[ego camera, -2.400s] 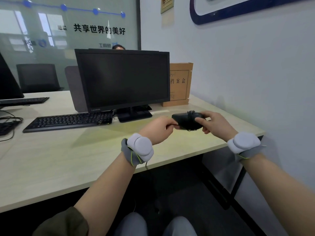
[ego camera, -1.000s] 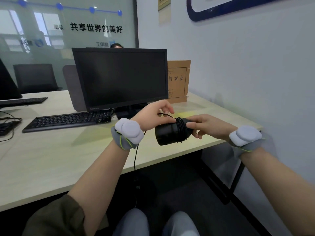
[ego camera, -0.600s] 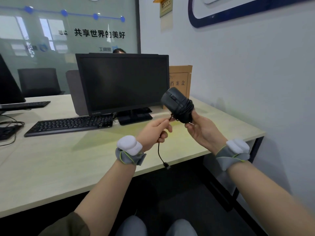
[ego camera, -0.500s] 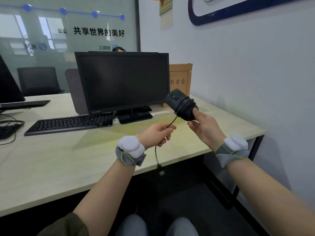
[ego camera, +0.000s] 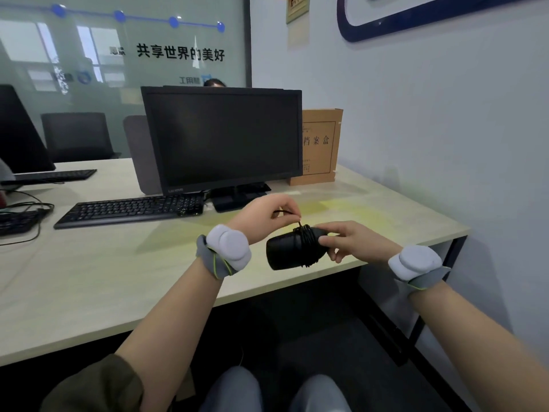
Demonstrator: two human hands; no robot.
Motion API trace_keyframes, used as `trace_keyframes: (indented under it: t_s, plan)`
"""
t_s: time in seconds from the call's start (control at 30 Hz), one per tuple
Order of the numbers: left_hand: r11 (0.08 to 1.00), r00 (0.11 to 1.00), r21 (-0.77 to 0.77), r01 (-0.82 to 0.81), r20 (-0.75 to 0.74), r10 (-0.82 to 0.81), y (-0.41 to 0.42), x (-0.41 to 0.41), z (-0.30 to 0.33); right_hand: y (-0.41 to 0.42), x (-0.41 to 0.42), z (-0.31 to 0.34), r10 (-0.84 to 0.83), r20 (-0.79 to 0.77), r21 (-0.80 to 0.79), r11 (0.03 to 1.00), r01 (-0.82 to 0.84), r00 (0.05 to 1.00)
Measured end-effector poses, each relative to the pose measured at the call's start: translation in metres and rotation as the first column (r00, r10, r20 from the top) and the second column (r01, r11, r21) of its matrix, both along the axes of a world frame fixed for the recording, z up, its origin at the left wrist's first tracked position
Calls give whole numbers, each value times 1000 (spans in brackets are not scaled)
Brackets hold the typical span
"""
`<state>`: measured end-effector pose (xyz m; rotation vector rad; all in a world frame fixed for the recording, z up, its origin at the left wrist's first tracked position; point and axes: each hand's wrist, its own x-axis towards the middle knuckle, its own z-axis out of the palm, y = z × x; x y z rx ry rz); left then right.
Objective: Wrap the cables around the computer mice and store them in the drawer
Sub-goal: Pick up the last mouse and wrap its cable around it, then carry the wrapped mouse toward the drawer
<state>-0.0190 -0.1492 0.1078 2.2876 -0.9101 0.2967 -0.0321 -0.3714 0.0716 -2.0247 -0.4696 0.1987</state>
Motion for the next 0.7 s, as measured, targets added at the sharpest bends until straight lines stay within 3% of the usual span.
trace_keyframes:
  t_s: [0.1,0.17,0.27,0.37,0.47,0.53,0.63,0.7]
  plan:
    - [986,998,-164,-22,-59,13,17,-3,2,9,-9,1,142,-100,280,954,-109,985]
    - [948,977,-317,-39,-210,-30,25,-8,3,22,-12,0,187,-149,476,874,-95,971]
    - [830,918,-550,-88,-369,-147,39,-17,-6,53,-15,-9,201,-191,621,783,-40,961]
    - [685,890,-686,-245,-439,-122,53,-24,-22,93,-21,-20,182,-292,755,647,109,939]
    - [636,838,-670,-382,-541,-66,69,-36,-35,127,-26,-30,100,-378,801,534,271,920]
    - [587,818,-666,-459,-576,-13,87,-42,-46,154,-33,-36,59,-414,788,523,325,909]
    - [402,747,-710,-579,-659,-87,110,-54,-58,190,-42,-46,71,-458,782,506,363,886]
    - [407,751,-681,-609,-660,19,130,-62,-67,213,-49,-53,103,-496,757,538,371,862]
